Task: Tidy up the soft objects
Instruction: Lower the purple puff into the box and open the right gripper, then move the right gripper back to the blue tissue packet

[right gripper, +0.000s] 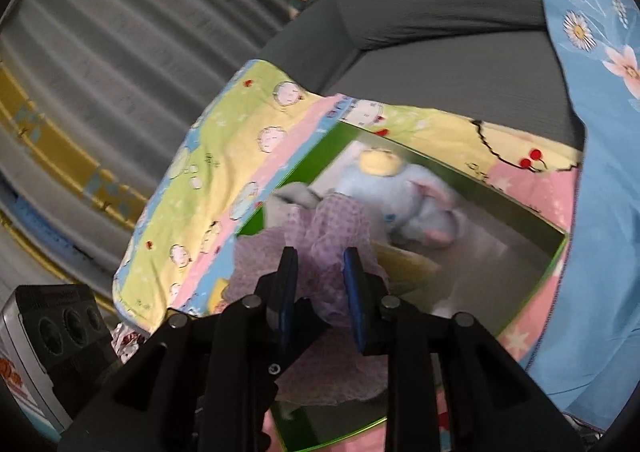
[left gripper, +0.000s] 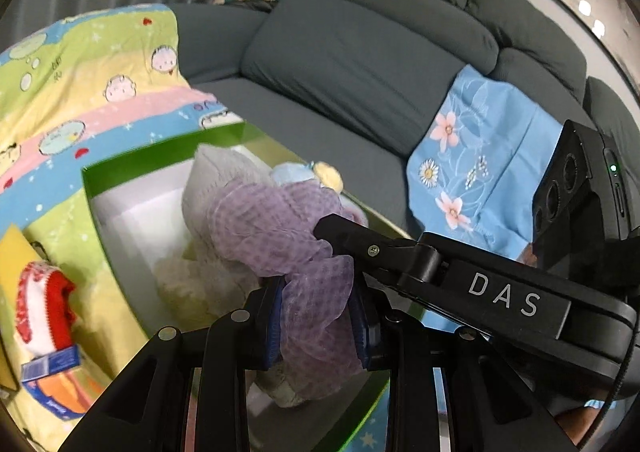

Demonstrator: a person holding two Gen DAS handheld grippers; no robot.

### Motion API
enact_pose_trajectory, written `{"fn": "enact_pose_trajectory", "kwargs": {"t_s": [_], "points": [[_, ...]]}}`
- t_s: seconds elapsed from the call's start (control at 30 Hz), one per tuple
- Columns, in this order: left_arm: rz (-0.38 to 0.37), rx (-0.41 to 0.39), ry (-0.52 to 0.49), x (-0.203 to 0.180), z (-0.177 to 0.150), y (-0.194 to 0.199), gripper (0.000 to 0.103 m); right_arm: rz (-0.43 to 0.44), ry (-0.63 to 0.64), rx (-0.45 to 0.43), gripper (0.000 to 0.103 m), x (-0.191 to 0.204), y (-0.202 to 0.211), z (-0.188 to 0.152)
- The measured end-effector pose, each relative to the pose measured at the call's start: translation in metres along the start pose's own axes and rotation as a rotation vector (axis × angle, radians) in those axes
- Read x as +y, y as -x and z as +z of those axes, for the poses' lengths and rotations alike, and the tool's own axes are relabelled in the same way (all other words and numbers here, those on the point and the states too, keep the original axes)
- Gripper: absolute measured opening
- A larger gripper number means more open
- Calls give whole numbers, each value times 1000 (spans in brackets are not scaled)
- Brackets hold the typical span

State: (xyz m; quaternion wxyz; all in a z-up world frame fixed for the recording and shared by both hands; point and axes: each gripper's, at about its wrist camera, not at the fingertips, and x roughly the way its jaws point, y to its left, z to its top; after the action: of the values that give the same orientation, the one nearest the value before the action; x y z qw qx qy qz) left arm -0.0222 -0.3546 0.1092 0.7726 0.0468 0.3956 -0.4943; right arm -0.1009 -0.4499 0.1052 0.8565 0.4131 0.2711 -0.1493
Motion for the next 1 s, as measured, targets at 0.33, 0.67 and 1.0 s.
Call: {"fn": "enact_pose_trajectory", "kwargs": {"t_s": [0.33,0.67,1.0], "points": [[46,43,40,5,-5,-15,29,-126,-6,-11,22,-13,-3,4],[66,-2,102,20,-14,19,60,-162,42,-82,74,-2,14,3],[143,-116,234,56,-38,94,78,-117,153,-135,97,34,28,-9]]}}
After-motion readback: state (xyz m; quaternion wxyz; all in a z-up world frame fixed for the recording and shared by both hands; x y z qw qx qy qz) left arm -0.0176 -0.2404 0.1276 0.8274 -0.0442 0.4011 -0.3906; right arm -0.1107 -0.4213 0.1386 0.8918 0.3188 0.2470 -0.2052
